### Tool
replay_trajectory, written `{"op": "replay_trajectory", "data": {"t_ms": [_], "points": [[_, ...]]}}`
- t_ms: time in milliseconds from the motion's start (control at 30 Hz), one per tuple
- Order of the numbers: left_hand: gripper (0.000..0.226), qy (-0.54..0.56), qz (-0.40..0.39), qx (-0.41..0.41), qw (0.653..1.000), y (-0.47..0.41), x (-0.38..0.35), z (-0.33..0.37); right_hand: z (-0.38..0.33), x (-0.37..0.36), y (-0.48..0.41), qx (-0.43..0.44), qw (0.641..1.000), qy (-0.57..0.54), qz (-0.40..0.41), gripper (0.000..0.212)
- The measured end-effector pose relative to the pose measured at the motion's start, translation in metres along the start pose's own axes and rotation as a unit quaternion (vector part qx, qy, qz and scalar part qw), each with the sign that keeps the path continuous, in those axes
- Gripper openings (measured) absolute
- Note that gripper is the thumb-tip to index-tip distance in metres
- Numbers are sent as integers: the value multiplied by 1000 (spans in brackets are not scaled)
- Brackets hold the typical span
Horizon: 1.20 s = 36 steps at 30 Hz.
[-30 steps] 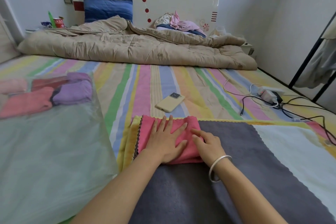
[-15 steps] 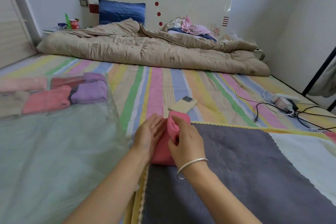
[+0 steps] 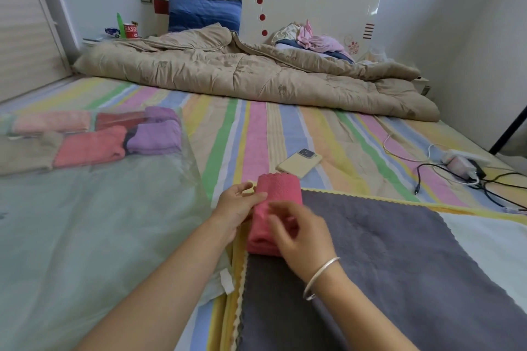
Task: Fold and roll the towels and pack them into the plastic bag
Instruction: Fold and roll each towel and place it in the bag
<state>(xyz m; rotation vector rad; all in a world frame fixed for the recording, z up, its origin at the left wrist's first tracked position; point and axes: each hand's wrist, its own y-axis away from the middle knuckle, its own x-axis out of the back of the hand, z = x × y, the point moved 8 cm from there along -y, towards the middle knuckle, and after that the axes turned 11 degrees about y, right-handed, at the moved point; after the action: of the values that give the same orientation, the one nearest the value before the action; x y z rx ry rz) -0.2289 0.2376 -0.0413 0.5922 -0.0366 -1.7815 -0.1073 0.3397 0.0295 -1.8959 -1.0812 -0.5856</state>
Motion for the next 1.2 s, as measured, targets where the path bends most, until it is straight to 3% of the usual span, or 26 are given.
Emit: {"op": "replay_trajectory", "data": {"t_ms": [67,133,233,400,500,567,633,700,767,833,867,933,1033,1100,1200], "points": [[44,2,3,-5,1000,0,-1,-1,31,16,-6,-120,991,-4,65,25],[39,7,1,-4,1000,1,-3,-5,59,3,-10,-250,967,-34,-26,46],[39,9,-3,0,1000,-3,-4,-7,73,-26,-14,-342,919,-137,-140,65],[38,62,-27,84,994,0,4,-6,48,-44,-27,-368,866,-286,-183,47],[43,32,-32,14,999,11,21,36,11,-46,-30,-364,828,-390,-172,35],[67,-25,-17,-61,998,28,44,79,-26,-56,-32,-354,778,-476,-206,38],[94,-80,-9,-64,995,53,72,111,-69,-72,-32,-337,738,-524,-258,50],[83,-110,-18,-30,993,72,106,126,-108,-96,-30,-312,729,-529,-303,42],[59,-140,5,2,990,80,151,128,-135,-130,-20,-303,735,-504,-338,27],[43,-165,32,42,985,82,196,115,-150,-170,0,-308,730,-478,-378,28],[38,-166,42,62,983,82,217,105,-152,-189,9,-303,747,-442,-393,32],[33,-157,63,82,982,81,250,87,-151,-217,20,-251,831,-307,-389,43],[40,-146,86,73,983,76,278,74,-157,-226,21,-174,926,-112,-316,60],[35,-146,94,69,982,71,285,73,-168,-217,18,-135,958,-57,-248,63],[23,-156,101,55,981,69,286,76,-193,-203,24,-74,977,34,-195,38]]}}
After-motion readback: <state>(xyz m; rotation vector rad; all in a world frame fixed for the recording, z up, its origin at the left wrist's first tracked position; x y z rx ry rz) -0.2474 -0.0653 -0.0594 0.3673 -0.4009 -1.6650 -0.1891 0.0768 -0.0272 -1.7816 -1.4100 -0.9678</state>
